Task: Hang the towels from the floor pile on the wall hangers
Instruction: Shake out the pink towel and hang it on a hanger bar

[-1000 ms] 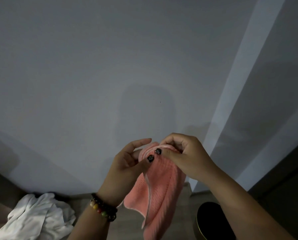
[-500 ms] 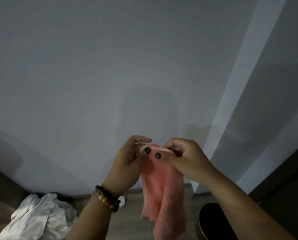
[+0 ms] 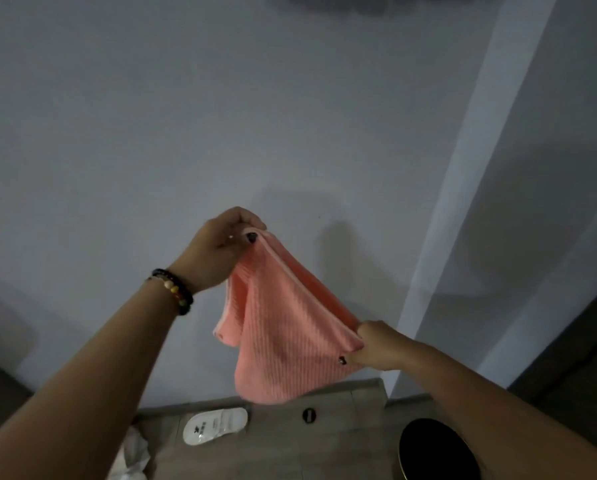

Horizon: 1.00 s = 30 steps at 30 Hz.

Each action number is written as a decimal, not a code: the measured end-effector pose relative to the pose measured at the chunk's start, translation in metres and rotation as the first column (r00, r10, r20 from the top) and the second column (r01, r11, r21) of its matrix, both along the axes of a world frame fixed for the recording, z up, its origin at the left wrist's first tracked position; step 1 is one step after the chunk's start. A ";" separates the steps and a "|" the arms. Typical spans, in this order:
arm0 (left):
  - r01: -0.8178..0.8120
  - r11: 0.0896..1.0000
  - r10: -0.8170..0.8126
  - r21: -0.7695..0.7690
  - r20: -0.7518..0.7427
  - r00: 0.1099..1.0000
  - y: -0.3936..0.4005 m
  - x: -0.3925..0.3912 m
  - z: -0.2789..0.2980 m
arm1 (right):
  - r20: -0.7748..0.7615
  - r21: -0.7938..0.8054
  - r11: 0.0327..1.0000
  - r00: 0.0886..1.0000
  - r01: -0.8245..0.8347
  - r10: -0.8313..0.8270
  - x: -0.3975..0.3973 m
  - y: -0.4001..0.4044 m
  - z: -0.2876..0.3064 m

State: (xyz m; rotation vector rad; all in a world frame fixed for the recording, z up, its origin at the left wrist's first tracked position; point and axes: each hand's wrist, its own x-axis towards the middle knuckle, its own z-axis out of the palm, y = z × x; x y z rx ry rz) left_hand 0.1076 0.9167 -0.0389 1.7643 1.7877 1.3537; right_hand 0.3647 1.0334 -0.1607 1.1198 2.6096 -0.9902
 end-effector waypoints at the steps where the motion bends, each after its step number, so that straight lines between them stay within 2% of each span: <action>1: -0.020 1.000 0.020 -0.008 -0.028 0.999 -0.001 -0.011 0.001 | 0.054 0.057 0.998 0.999 0.004 -0.007 0.003 0.007 -0.001; 3: -0.057 0.998 0.052 -0.041 -0.110 0.993 -0.003 -0.026 0.000 | 0.086 0.184 0.983 0.995 0.028 -0.044 0.007 0.023 0.000; 5: -0.104 0.992 0.089 -0.075 -0.178 0.980 -0.006 -0.034 -0.006 | 0.033 0.262 0.962 0.995 0.080 -0.092 0.010 0.037 0.006; 9: -0.246 0.965 0.226 -0.089 -0.194 0.955 -0.011 -0.050 -0.020 | -0.063 0.405 0.904 0.990 0.139 -0.124 0.010 0.057 0.032; 14: -0.320 0.942 0.295 -0.098 -0.209 0.932 -0.015 -0.054 -0.038 | -0.184 0.683 0.674 0.960 0.279 -0.211 0.008 0.066 0.066; 16: -0.332 0.938 0.307 -0.100 -0.210 0.928 -0.014 -0.053 -0.044 | -0.167 0.721 0.636 0.960 0.274 -0.224 0.006 0.069 0.075; 18: -0.347 0.934 0.322 -0.089 -0.217 0.922 -0.013 -0.050 -0.047 | -0.141 0.682 0.672 0.953 0.289 -0.267 0.004 0.075 0.080; 21: -0.379 0.922 0.358 -0.074 -0.205 0.911 -0.015 -0.046 -0.049 | -0.158 0.487 0.811 0.946 0.325 -0.285 0.001 0.084 0.082; 24: -0.416 0.905 0.402 -0.091 -0.138 0.905 -0.019 -0.048 -0.057 | -0.297 0.182 0.899 0.894 0.399 -0.336 0.003 0.084 0.088; 26: -0.408 0.906 0.403 -0.115 -0.067 0.913 -0.021 -0.049 -0.061 | -0.390 0.034 0.886 0.822 0.463 -0.415 0.008 0.084 0.089; 30: -0.393 0.911 0.395 -0.128 -0.006 0.919 -0.023 -0.040 -0.064 | -0.479 0.115 0.869 0.793 0.481 -0.376 0.015 0.089 0.082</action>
